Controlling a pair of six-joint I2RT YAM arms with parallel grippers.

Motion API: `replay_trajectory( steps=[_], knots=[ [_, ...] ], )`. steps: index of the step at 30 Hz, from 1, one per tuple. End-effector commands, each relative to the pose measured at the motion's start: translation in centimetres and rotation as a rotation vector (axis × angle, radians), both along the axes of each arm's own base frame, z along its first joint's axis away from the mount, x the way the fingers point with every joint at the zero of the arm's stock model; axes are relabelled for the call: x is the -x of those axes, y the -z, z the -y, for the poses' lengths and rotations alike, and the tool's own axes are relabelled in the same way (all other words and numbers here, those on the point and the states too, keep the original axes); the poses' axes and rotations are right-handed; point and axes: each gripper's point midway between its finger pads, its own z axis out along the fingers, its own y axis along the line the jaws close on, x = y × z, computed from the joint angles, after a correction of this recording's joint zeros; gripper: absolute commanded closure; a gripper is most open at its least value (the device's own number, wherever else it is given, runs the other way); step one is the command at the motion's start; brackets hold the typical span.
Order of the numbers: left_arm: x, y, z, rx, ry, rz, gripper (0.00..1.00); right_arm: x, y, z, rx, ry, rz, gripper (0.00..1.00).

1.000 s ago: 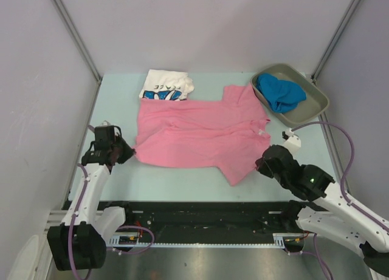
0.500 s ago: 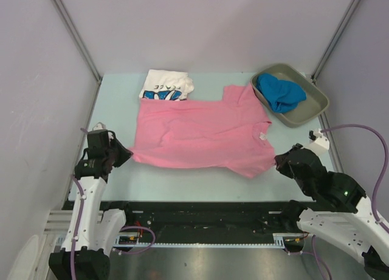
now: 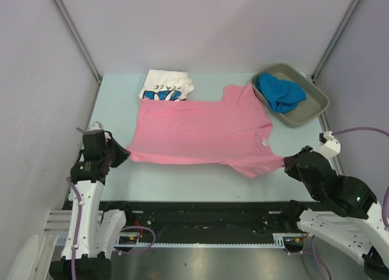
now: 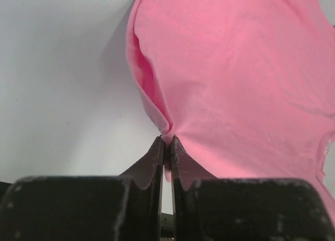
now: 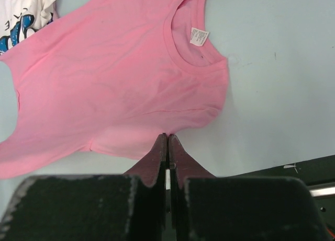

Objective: Fold and stack the t-shirts
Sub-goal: Fold the tshirt

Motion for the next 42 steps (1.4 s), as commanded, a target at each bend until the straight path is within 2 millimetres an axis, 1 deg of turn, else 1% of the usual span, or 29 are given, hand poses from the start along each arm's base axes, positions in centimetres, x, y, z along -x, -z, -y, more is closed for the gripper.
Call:
replay_trajectory(
  steps=[1, 2, 6, 7, 8, 9, 10, 11, 13, 14, 15, 16, 18, 19, 20, 21, 22, 23, 24, 26, 27, 28, 33, 34, 35, 38, 40, 41, 42],
  knots=[
    [-1.1, -0.8, -0.3, -0.007, 0.006, 0.028, 0.89, -1.3, -1.9, 0.1, 0.009, 0.037, 0.059, 1.00],
    [-1.3, -0.4, -0.3, -0.001, 0.004, 0.012, 0.89, -1.6, -2.0, -0.1, 0.017, 0.034, 0.062, 1.00],
    [-2.7, -0.3, -0.3, 0.007, -0.005, 0.022, 0.90, -3.0, -2.8, -1.1, 0.036, 0.024, 0.096, 1.00],
    [-3.0, -0.6, -0.4, 0.007, -0.007, 0.028, 0.90, -3.8, -3.1, -1.7, 0.039, 0.028, 0.103, 1.00],
    [-3.3, -0.6, -0.4, 0.010, -0.007, 0.025, 0.90, -4.2, -3.2, -2.1, 0.039, 0.015, 0.102, 1.00],
    [-3.6, -0.4, -0.4, 0.016, -0.008, 0.009, 0.90, -4.6, -3.2, -2.3, 0.061, 0.004, 0.096, 1.00],
    [-4.0, -0.7, -0.4, 0.018, -0.007, 0.013, 0.90, -5.6, -3.4, -2.5, 0.060, 0.021, 0.099, 1.00],
    [-4.2, -0.7, -0.5, 0.015, -0.013, 0.011, 0.90, -6.0, -3.3, -3.0, 0.052, 0.002, 0.090, 1.00],
    [-4.8, -0.7, -0.7, 0.010, -0.019, 0.014, 0.90, -7.2, -3.7, -3.0, 0.068, -0.005, 0.105, 1.00],
    [-5.0, -0.7, -0.7, 0.010, -0.019, 0.014, 0.90, -8.1, -3.4, -2.8, 0.060, -0.001, 0.084, 1.00],
    [-5.3, -0.5, -0.8, 0.010, -0.020, 0.009, 0.90, -8.5, -3.3, -2.8, 0.053, -0.005, 0.080, 1.00],
    [-5.5, -0.1, -0.9, 0.011, -0.025, -0.005, 0.90, -9.3, -3.7, -2.7, 0.053, -0.013, 0.096, 1.00],
    [-6.1, 0.1, -0.7, 0.028, -0.021, -0.010, 0.90, -10.6, -3.2, -2.5, 0.036, -0.017, 0.071, 1.00],
    [-6.3, 0.4, -0.6, 0.033, -0.021, -0.016, 0.90, -11.2, -3.3, -2.5, 0.026, -0.021, 0.079, 1.00],
    [-6.5, 1.0, -0.6, 0.039, -0.024, -0.031, 0.90, -11.5, -3.2, -2.9, 0.016, -0.045, 0.072, 1.00],
    [-6.9, 1.0, -0.6, 0.040, -0.024, -0.025, 0.90, -12.2, -2.6, -2.5, 0.019, -0.033, 0.054, 1.00],
    [-7.1, 1.3, -0.5, 0.047, -0.026, -0.034, 0.90, -12.8, -2.8, -2.8, 0.011, -0.045, 0.062, 1.00],
    [-7.3, 1.5, -0.5, 0.052, -0.028, -0.037, 0.90, -13.1, -2.5, -3.2, 0.001, -0.064, 0.054, 1.00],
    [-7.6, 2.0, -0.5, 0.058, -0.029, -0.049, 0.90, -13.7, -2.0, -3.2, 0.000, -0.060, 0.036, 1.00],
    [-8.1, 2.4, -0.7, 0.060, -0.045, -0.056, 0.90, -14.6, -1.9, -3.9, -0.022, -0.088, 0.040, 1.00],
    [-8.7, 2.8, -0.6, 0.072, -0.051, -0.051, 0.90, -15.0, -1.7, -4.0, -0.026, -0.088, 0.036, 1.00],
    [-8.8, 3.1, -0.6, 0.075, -0.055, -0.057, 0.90, -15.6, -1.3, -4.3, -0.031, -0.100, 0.026, 1.00],
    [-10.1, 4.4, -1.2, 0.069, -0.086, -0.083, 0.91, -17.3, 0.0, -4.9, -0.034, -0.111, 0.001, 1.00],
    [-10.5, 4.9, -1.3, 0.067, -0.089, -0.098, 0.91, -17.7, 0.0, -4.8, -0.034, -0.111, 0.009, 1.00],
    [-10.8, 5.0, -1.4, 0.067, -0.091, -0.103, 0.91, -18.1, 0.6, -4.8, -0.033, -0.107, -0.006, 1.00],
    [-11.7, 6.0, -1.4, 0.077, -0.096, -0.129, 0.91, -19.0, 1.4, -4.4, -0.028, -0.091, -0.021, 1.00],
    [-12.6, 6.0, -1.4, 0.080, -0.097, -0.124, 0.91, -19.6, 1.8, -4.1, -0.029, -0.086, -0.026, 1.00],
    [-12.8, 6.8, -1.5, 0.081, -0.101, -0.148, 0.91, -20.0, 2.3, -3.9, -0.026, -0.078, -0.038, 1.00],
    [-13.2, 6.9, -1.5, 0.084, -0.104, -0.150, 0.91, -20.2, 2.5, -3.7, -0.027, -0.073, -0.041, 1.00]
  ],
)
